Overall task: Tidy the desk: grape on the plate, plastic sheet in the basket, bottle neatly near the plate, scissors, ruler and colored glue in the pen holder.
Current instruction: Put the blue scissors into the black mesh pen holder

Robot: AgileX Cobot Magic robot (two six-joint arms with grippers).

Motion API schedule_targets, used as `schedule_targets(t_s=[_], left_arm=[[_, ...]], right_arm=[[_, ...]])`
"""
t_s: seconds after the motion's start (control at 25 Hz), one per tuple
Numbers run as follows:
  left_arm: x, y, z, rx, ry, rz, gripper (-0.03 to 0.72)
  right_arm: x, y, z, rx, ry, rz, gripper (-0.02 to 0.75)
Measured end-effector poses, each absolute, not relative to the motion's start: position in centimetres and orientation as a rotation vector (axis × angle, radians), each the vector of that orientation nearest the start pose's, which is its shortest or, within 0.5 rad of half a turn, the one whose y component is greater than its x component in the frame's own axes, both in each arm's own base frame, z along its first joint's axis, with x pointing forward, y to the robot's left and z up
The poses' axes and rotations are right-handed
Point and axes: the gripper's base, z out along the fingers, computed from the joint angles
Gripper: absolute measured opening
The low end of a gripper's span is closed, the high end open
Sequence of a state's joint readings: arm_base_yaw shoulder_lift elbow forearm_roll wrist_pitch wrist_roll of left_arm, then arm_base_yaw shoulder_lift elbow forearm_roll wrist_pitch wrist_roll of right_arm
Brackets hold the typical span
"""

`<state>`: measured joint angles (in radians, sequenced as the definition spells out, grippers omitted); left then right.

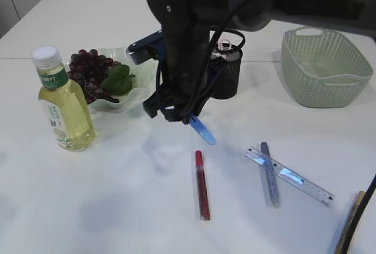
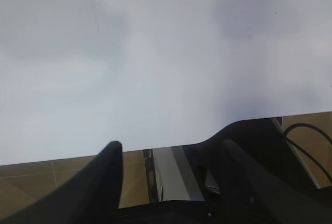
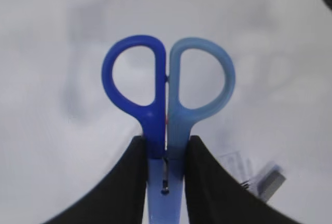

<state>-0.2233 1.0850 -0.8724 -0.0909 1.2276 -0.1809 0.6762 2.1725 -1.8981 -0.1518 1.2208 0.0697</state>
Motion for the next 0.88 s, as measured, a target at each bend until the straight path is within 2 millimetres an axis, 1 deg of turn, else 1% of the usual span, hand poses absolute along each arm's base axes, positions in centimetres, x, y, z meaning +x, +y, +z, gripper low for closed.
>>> schedule_targets(t_s=[0.24,0.48,0.68,0.76,0.88], left_arm=[[16.7,-4.6,29.3,0.031,2.940,-0.193,0.426],[16.7,-4.6,29.3,0.031,2.940,-0.193,0.426],[16.7,-4.6,29.3,0.031,2.940,-0.193,0.426],[16.7,-4.6,29.3,0.031,2.940,-0.193,0.426],[16.7,-4.6,29.3,0.031,2.940,-0.193,0.426]], right_arm=[[38.8,25.3,23.5,-0.820,2.764,-0.110,0.182],[40.2,23.1,23.7,-0.745,2.783,-0.119,0.181],[40.8,21.9,23.8,-0.706,2.791,-0.128,0.181],[40.7,21.7,24.4,-0.699,2.778,-0.123,0.181],[40.6,21.7,26.0,-0.684,2.716,-0.093,0.181]])
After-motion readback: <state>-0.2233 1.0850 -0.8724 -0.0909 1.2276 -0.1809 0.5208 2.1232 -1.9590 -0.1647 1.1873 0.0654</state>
